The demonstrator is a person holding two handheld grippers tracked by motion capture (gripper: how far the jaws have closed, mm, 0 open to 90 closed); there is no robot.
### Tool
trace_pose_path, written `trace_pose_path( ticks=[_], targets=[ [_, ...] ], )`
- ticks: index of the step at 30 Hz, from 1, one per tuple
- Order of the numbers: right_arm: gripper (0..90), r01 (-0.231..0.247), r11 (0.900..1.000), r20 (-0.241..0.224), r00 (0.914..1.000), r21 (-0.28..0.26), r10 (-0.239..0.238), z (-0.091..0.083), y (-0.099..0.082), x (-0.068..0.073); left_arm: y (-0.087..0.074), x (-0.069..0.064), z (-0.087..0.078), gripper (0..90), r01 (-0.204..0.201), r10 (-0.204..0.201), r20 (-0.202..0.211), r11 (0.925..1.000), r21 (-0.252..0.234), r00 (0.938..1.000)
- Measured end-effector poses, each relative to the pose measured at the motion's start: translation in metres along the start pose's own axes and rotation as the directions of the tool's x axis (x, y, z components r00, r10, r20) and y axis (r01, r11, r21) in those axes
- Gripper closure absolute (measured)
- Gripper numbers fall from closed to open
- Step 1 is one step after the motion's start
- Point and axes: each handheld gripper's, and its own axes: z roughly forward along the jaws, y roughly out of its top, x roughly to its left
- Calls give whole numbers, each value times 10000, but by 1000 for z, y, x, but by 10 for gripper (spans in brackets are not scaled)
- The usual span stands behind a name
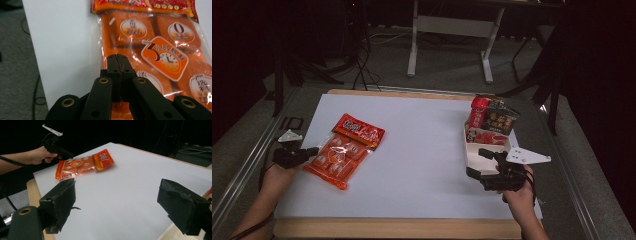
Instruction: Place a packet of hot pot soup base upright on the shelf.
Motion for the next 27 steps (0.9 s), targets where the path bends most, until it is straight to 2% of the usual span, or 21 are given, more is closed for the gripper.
trace_pose_path(
  ticks=[1, 6, 7, 10, 19, 27],
  targets=[
    [150, -2, 10000, 7, 10000, 36, 2, 0, 0, 0, -2, 1, 1, 898, 14, -14, -19, 9999, 173, 10000],
    [150, 9, 10000, 26, 10000, 78, -9, 0, -1, 0, -5, 2, 3, 899, -79, 81, -48, 9993, 375, 10000],
    [150, -7, 10000, 14, 10000, 74, 7, 0, -1, -1, -4, 1, 3, 899, -289, 295, -118, 9981, 548, 9995],
    [151, 1, 9999, 10, 10000, 112, -1, 2, -1, -1, -1, -4, 4, 899, -547, 560, -139, 9952, 810, 9983],
    [151, -14, 9999, -29, 10000, 122, 14, 1, -2, 0, -2, -23, 6, 900, -781, 747, 385, 9923, 964, 9965],
    [151, -13, 9999, -66, 10000, 111, 13, 1, -1, 1, 1, -47, 10, 899, -1214, 1094, 1062, 9860, 1145, 9883]
  ],
)
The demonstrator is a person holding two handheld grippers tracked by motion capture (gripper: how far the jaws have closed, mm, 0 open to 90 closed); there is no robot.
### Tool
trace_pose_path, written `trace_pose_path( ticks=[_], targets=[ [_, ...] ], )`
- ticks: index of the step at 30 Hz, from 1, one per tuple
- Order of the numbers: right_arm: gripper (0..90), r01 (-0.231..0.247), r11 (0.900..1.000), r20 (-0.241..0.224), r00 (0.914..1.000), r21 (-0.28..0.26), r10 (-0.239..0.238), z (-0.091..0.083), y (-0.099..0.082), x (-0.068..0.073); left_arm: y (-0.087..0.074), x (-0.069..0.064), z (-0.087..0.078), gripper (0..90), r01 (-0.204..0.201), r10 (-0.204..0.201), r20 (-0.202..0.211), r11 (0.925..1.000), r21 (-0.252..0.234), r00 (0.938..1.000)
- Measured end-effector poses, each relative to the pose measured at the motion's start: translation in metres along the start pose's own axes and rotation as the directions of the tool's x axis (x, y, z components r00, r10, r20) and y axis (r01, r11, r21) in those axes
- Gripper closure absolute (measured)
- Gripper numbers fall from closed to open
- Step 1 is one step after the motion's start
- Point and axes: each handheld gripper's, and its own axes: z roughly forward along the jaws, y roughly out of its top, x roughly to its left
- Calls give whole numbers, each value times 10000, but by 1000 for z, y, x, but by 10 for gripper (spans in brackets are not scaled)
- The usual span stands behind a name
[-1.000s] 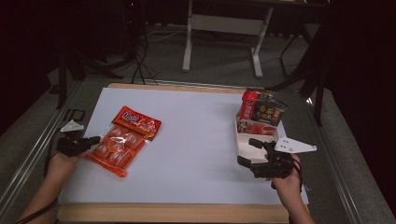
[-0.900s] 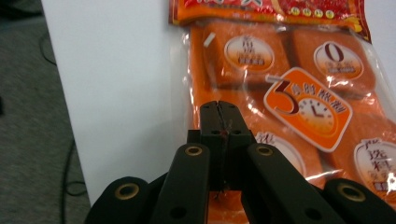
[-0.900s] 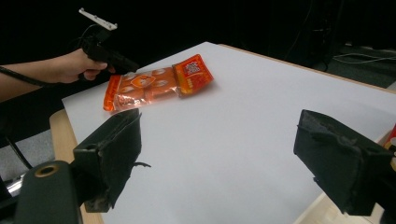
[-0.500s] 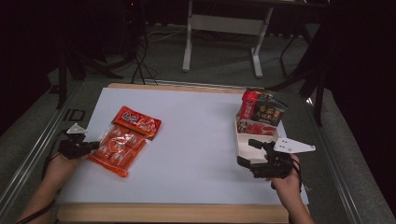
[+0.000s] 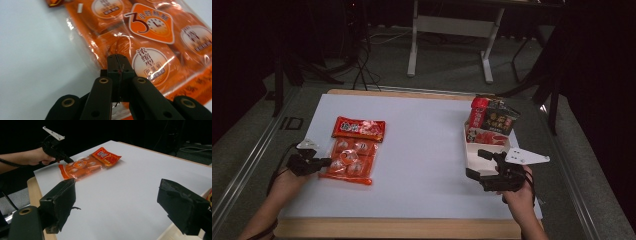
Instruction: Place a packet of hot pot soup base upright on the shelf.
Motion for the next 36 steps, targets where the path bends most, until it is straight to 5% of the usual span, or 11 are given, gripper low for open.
trace_pose_path(
  ticks=[3, 9, 16, 27, 36],
  targets=[
    [151, 12, 10000, -21, 10000, 6, -12, 0, 0, 1, 2, -7, 3, 899, -134, 132, 334, 9999, 37, 9994],
    [151, 29, 10000, 2, 10000, 17, -29, -1, 0, 0, 5, -7, 3, 899, -203, 200, 309, 9998, 81, 9993],
    [151, 5, 10000, -7, 10000, 1, -5, -2, 0, 0, 23, 7, 11, 899, 689, -722, -521, 9956, -632, 9960],
    [152, -67, 10000, -19, 10000, -30, 67, -2, -1, -1, 41, 19, 32, 899, 1217, -1268, -875, 9906, -617, 9881],
    [152, -17, 10000, -53, 10000, 60, 18, 0, -1, 0, 50, 7, 42, 900, 768, -801, -847, 9962, -417, 9932]
  ],
)
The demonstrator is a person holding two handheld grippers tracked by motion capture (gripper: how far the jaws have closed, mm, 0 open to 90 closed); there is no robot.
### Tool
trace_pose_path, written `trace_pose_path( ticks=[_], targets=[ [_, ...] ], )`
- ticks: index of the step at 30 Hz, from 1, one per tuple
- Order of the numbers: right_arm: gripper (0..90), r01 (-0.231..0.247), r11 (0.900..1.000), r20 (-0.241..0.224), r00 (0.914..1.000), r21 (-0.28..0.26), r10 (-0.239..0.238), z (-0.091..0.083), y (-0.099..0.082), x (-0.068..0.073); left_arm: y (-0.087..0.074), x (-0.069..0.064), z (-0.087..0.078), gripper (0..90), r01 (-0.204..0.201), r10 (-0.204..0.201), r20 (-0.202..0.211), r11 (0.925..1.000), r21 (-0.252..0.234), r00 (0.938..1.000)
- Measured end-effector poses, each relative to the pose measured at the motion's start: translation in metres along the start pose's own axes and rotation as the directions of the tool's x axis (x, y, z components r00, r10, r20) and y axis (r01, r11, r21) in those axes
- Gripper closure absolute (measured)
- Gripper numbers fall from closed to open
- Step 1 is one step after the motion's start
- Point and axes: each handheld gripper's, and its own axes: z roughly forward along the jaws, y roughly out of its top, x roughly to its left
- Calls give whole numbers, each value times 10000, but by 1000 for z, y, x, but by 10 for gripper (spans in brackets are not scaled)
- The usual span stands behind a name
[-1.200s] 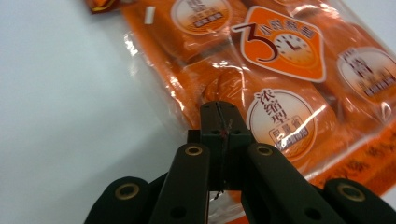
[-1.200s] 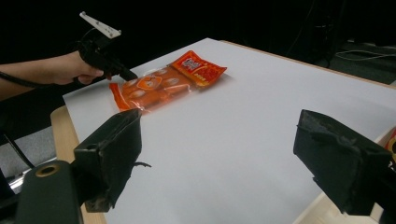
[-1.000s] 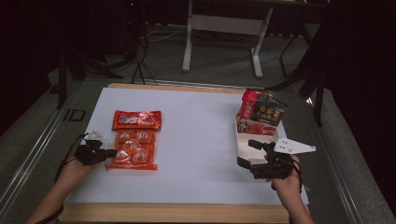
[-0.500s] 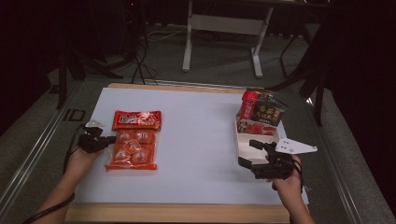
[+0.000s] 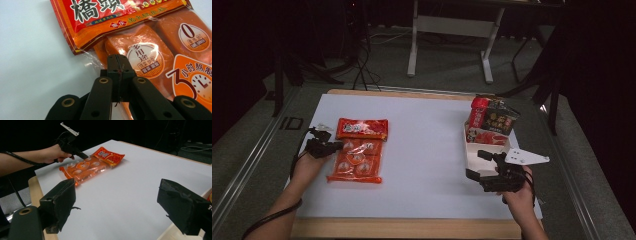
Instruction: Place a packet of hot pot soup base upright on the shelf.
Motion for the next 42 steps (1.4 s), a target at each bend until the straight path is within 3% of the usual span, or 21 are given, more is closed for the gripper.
trace_pose_path(
  ticks=[3, 4, 11, 15, 16, 26, 37, 42],
  targets=[
    [152, -11, 10000, -23, 10000, -47, 11, -1, 0, 0, 1, -3, 2, 900, -70, 70, 64, 10000, -6, 10000],
    [152, -4, 10000, 2, 10000, -59, 4, -1, 0, 0, 6, -15, 6, 900, -281, 281, 400, 9996, 3, 9988],
    [152, -4, 10000, -26, 10000, -37, 4, -1, -1, 0, 14, -40, 14, 900, -714, 711, 943, 9974, -7, 9930],
    [152, -19, 10000, -43, 10000, -55, 18, -1, -1, -1, 16, -45, 15, 900, -882, 873, 1110, 9961, 31, 9900],
    [152, -12, 10000, -34, 10000, -48, 12, -1, -1, -1, 18, -54, 17, 900, -1013, 1003, 1279, 9949, 16, 9867],
    [152, -29, 10000, -40, 10000, -76, 28, -2, 0, -1, 24, -79, 24, 900, -1518, 1479, 1720, 9884, 100, 9739],
    [151, -20, 10000, -25, 10000, -89, 20, -2, 0, 0, 31, -113, 33, 900, -2150, 2072, 2358, 9766, 73, 9494],
    [152, -13, 9999, -24, 10000, -100, 13, -3, 0, 0, 31, -114, 33, 899, -2129, 2057, 2476, 9771, 21, 9468]
  ],
)
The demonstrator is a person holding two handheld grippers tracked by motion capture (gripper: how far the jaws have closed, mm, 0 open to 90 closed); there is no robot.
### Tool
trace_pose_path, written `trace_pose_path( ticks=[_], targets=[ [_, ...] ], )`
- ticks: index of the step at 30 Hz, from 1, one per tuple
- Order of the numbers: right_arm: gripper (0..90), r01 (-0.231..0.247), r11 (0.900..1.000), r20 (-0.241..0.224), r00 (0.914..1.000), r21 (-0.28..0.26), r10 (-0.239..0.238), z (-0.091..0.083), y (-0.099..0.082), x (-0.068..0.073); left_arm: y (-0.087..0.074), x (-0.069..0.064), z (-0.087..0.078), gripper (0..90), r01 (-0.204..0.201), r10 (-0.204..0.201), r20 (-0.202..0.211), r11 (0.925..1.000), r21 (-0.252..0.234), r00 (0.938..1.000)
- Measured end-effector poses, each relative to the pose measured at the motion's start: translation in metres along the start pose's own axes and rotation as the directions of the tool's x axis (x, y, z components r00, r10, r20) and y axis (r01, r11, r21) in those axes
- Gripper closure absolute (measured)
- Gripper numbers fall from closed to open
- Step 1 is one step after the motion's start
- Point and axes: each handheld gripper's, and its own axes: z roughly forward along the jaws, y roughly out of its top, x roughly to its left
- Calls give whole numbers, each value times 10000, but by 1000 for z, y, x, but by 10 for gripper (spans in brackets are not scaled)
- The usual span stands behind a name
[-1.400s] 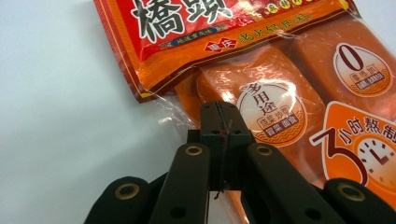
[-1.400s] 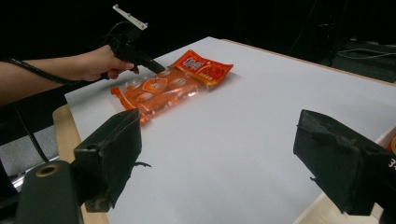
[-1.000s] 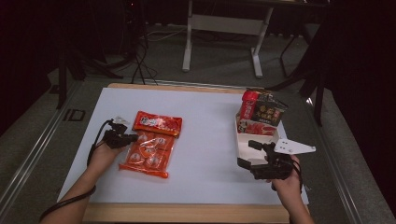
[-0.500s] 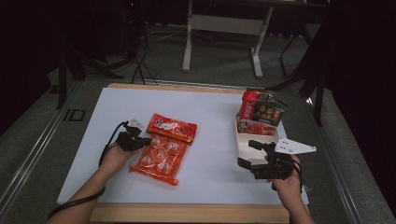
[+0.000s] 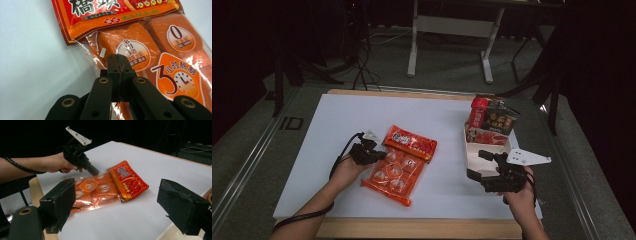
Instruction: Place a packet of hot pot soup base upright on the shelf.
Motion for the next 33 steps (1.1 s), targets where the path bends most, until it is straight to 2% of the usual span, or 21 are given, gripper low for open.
trace_pose_path(
  ticks=[7, 12, 16, 21, 24, 27, 29, 33],
  targets=[
    [152, 82, 10000, -80, 9999, 41, -81, 1, 0, 2, -9, -4, -17, 898, -54, 52, 185, 9999, 108, 9998],
    [151, 122, 9999, -11, 9999, 19, -122, 1, 1, 2, -19, -13, -32, 898, -358, 351, 235, 9989, 294, 9991],
    [151, 95, 10000, 8, 10000, 27, -95, 1, 1, 2, -28, -19, -40, 898, -428, 413, 337, 9981, 450, 9986],
    [151, 157, 9998, -29, 9999, 127, -156, 3, 0, 4, -40, -20, -42, 898, -347, 319, 373, 9964, 768, 9988],
    [152, 162, 9998, -27, 9999, 140, -162, 3, 0, 4, -46, -20, -41, 898, -345, 321, 333, 9967, 736, 9989],
    [151, 137, 9997, -20, 9999, 180, -137, 4, 0, 3, -48, -19, -40, 898, -206, 178, 391, 9971, 727, 9991],
    [151, 127, 9997, -44, 9999, 216, -126, 5, 0, 3, -47, -21, -40, 899, -267, 243, 313, 9968, 757, 9992],
    [151, 148, 9996, -64, 9999, 250, -147, 6, -1, 4, -47, -27, -38, 898, -297, 254, 557, 9965, 779, 9981]
  ],
)
